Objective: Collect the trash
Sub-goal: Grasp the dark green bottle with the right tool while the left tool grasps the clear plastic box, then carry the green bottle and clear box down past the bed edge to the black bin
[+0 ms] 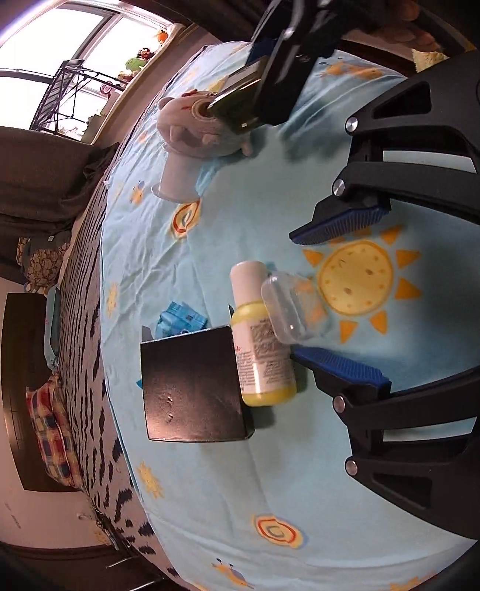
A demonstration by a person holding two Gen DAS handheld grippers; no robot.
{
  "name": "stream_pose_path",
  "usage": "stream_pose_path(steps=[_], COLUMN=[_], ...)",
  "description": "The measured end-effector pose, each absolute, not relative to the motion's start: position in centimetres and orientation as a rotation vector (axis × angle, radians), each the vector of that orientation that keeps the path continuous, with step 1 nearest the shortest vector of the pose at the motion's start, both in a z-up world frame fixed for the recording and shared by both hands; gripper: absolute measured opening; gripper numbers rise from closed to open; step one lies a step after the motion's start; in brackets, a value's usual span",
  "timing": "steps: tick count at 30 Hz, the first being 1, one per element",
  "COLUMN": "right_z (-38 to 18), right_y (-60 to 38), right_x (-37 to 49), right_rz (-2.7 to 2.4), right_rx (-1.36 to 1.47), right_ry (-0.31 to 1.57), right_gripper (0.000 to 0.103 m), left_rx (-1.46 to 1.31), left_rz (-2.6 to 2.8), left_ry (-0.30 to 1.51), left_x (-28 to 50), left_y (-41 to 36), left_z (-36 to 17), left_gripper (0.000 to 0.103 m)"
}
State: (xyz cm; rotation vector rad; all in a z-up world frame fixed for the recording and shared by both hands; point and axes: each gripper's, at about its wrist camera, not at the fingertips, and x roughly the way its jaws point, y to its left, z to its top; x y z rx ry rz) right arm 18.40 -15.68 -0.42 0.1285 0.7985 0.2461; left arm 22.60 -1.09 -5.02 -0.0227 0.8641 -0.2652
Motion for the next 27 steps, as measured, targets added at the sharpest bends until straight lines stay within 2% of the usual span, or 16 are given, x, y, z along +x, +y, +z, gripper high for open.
stream_pose_path(steps=[4,5,14,27], right_z=[-0.7,-0.8,-1.8,-2.3], right_y=[-16.2,-16.4,-17.2,-17.3], right_x=[17.6,17.3,14.3,8.6], right_rz=[0.252,0.259,0.28,0.288], right_rx=[0.12,0.12,0.116,0.071], right_ry=[0.811,0.813,0.83,0.786], right_gripper=[0.087,0.087,0.087,0.087], left_rx=[-0.029,-0.033,-0.005,0.011], left_rz=[-0.256,-0.258,-0.259,-0.288], left_ry=[0.864,0.864,0.849,0.805], left_x=[22.9,23.0,21.2,12.0], left_y=[-1.2,-1.1,-1.3,-1.6], left_z=[-4.9,-4.9,-4.6,-3.6], left_gripper=[0.033,0.032,0.032,0.032])
